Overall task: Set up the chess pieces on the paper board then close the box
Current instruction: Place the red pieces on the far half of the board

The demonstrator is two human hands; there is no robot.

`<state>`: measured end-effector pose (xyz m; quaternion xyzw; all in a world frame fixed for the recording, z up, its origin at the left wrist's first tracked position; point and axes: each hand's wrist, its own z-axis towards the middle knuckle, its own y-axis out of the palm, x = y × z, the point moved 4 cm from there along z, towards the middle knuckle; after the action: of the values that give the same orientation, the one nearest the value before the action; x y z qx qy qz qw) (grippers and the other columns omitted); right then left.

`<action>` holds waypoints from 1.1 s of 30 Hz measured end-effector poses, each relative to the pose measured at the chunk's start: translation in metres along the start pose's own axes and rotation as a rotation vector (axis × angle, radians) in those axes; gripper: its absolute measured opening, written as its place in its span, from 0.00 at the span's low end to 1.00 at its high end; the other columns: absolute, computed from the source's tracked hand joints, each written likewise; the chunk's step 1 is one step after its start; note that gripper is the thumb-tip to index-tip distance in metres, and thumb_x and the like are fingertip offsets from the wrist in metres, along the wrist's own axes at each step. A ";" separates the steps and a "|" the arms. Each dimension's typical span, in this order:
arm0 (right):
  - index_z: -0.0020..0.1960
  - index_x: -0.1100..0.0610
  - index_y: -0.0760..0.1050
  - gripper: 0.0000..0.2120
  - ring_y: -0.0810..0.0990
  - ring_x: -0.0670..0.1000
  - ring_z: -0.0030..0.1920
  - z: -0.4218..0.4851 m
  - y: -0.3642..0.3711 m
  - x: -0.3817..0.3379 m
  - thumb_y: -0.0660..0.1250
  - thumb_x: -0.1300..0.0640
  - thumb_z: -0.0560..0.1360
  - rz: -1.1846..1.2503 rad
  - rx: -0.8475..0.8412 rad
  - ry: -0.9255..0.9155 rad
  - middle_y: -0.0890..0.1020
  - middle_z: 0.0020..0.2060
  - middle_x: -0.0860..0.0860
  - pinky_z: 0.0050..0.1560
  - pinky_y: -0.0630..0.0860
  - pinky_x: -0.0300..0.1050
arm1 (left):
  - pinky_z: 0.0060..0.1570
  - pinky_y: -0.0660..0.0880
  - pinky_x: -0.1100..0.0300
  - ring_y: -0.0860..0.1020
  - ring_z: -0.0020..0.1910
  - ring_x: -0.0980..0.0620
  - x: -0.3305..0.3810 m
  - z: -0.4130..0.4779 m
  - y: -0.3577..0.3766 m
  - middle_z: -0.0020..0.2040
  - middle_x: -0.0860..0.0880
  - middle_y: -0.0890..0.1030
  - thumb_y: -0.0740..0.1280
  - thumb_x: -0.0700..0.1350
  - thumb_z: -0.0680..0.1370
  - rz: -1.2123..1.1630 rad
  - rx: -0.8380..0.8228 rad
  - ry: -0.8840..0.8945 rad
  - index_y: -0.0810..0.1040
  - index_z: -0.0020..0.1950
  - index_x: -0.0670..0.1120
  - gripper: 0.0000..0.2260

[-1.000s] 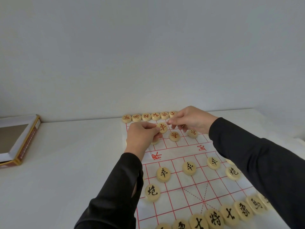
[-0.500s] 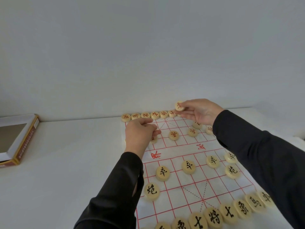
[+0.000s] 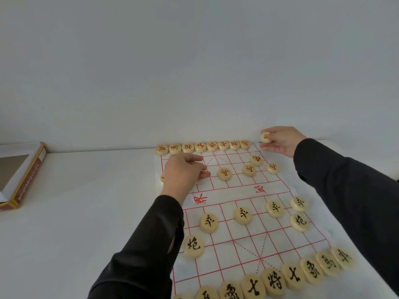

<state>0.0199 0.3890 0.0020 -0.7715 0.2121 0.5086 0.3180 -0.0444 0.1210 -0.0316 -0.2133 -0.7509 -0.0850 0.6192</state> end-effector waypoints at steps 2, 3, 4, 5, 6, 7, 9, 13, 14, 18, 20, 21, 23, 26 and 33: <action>0.61 0.62 0.74 0.13 0.81 0.57 0.43 0.004 0.002 0.000 0.60 0.69 0.78 -0.132 0.036 -0.035 0.77 0.53 0.63 0.41 0.80 0.43 | 0.42 0.80 0.62 0.83 0.36 0.54 0.000 0.002 -0.002 0.38 0.49 0.82 0.65 0.36 0.77 -0.006 0.008 -0.001 0.79 0.53 0.43 0.08; 0.60 0.61 0.75 0.13 0.82 0.56 0.41 0.005 0.003 -0.001 0.61 0.69 0.77 -0.199 0.063 -0.057 0.78 0.53 0.63 0.40 0.81 0.43 | 0.42 0.80 0.62 0.83 0.36 0.53 0.000 0.002 -0.003 0.38 0.48 0.82 0.65 0.36 0.77 -0.012 0.012 0.000 0.78 0.53 0.43 0.07; 0.59 0.61 0.75 0.13 0.82 0.55 0.39 0.007 0.005 -0.001 0.63 0.68 0.77 -0.262 0.083 -0.077 0.79 0.51 0.62 0.41 0.81 0.43 | 0.41 0.80 0.62 0.83 0.37 0.53 0.000 0.003 -0.004 0.38 0.48 0.82 0.64 0.36 0.77 -0.016 0.017 0.000 0.78 0.52 0.44 0.07; 0.58 0.61 0.75 0.12 0.82 0.55 0.38 0.008 0.006 -0.002 0.64 0.67 0.76 -0.318 0.102 -0.092 0.80 0.48 0.62 0.43 0.81 0.45 | 0.41 0.80 0.62 0.83 0.37 0.53 0.000 0.003 -0.004 0.38 0.48 0.81 0.64 0.36 0.77 -0.018 0.018 -0.001 0.78 0.52 0.44 0.07; 0.57 0.62 0.75 0.11 0.82 0.54 0.38 0.009 0.008 -0.001 0.66 0.66 0.75 -0.362 0.120 -0.101 0.81 0.44 0.60 0.45 0.81 0.47 | 0.40 0.80 0.63 0.83 0.36 0.53 0.000 0.003 -0.004 0.38 0.48 0.81 0.64 0.36 0.77 -0.018 0.018 -0.003 0.78 0.51 0.44 0.07; 0.56 0.63 0.75 0.10 0.82 0.54 0.39 0.009 0.010 -0.001 0.68 0.65 0.74 -0.393 0.137 -0.105 0.81 0.40 0.59 0.47 0.81 0.48 | 0.41 0.80 0.62 0.83 0.36 0.53 0.000 0.003 -0.004 0.38 0.48 0.81 0.64 0.36 0.77 -0.019 0.017 -0.005 0.78 0.51 0.44 0.07; 0.53 0.64 0.76 0.09 0.82 0.55 0.42 0.011 0.013 0.002 0.69 0.63 0.74 -0.425 0.163 -0.113 0.81 0.37 0.57 0.51 0.80 0.50 | 0.41 0.80 0.62 0.83 0.36 0.54 0.000 0.003 -0.003 0.39 0.48 0.81 0.64 0.36 0.77 -0.016 0.014 -0.008 0.78 0.52 0.44 0.07; 0.53 0.63 0.79 0.08 0.82 0.57 0.45 0.018 0.018 0.005 0.68 0.63 0.74 -0.476 0.202 -0.143 0.82 0.41 0.58 0.55 0.78 0.52 | 0.41 0.80 0.63 0.83 0.36 0.54 -0.001 0.003 -0.003 0.39 0.49 0.81 0.64 0.36 0.77 -0.006 0.012 -0.009 0.78 0.52 0.44 0.07; 0.53 0.63 0.79 0.08 0.82 0.57 0.45 0.019 0.018 0.006 0.68 0.63 0.74 -0.486 0.215 -0.148 0.82 0.43 0.59 0.55 0.78 0.52 | 0.41 0.80 0.62 0.83 0.36 0.54 -0.001 0.003 -0.003 0.39 0.49 0.81 0.64 0.36 0.77 -0.005 0.013 -0.013 0.78 0.53 0.44 0.07; 0.53 0.62 0.79 0.08 0.83 0.56 0.47 0.025 0.019 0.008 0.68 0.64 0.74 -0.540 0.267 -0.170 0.83 0.46 0.59 0.55 0.78 0.51 | 0.41 0.80 0.64 0.82 0.36 0.55 -0.003 0.004 -0.003 0.39 0.49 0.81 0.65 0.37 0.77 0.004 0.010 -0.028 0.78 0.52 0.45 0.07; 0.52 0.61 0.80 0.08 0.81 0.57 0.51 0.025 0.019 0.008 0.68 0.63 0.73 -0.564 0.287 -0.194 0.83 0.48 0.57 0.57 0.77 0.49 | 0.41 0.79 0.64 0.82 0.36 0.55 -0.003 0.004 -0.002 0.39 0.49 0.81 0.64 0.37 0.77 0.006 0.006 -0.030 0.78 0.52 0.44 0.07; 0.52 0.61 0.80 0.08 0.80 0.57 0.53 0.025 0.019 0.007 0.69 0.62 0.74 -0.591 0.293 -0.208 0.82 0.49 0.56 0.56 0.75 0.45 | 0.40 0.79 0.64 0.82 0.35 0.55 -0.003 0.004 -0.002 0.39 0.49 0.81 0.64 0.37 0.77 0.005 0.005 -0.030 0.78 0.52 0.44 0.07; 0.53 0.61 0.80 0.09 0.78 0.56 0.54 0.022 0.020 0.006 0.69 0.60 0.74 -0.647 0.297 -0.230 0.81 0.51 0.54 0.51 0.71 0.42 | 0.39 0.79 0.64 0.82 0.35 0.55 -0.004 0.004 -0.002 0.39 0.49 0.81 0.64 0.36 0.77 -0.005 0.006 -0.032 0.78 0.52 0.44 0.07; 0.53 0.61 0.80 0.09 0.77 0.56 0.53 0.021 0.023 0.005 0.68 0.60 0.74 -0.701 0.303 -0.257 0.81 0.52 0.56 0.49 0.70 0.42 | 0.39 0.79 0.64 0.82 0.35 0.55 -0.004 0.003 -0.002 0.38 0.49 0.81 0.64 0.36 0.77 -0.018 0.009 -0.049 0.78 0.52 0.44 0.07; 0.60 0.62 0.77 0.13 0.76 0.58 0.58 0.019 0.021 0.007 0.62 0.63 0.77 -0.803 0.325 -0.316 0.79 0.58 0.57 0.59 0.72 0.48 | 0.39 0.79 0.64 0.82 0.35 0.55 -0.003 0.005 -0.004 0.39 0.49 0.81 0.63 0.36 0.78 0.003 0.027 -0.023 0.78 0.52 0.45 0.07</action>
<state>-0.0038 0.3877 -0.0153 -0.6458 -0.0780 0.4165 0.6351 -0.0499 0.1187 -0.0353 -0.2069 -0.7587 -0.0714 0.6136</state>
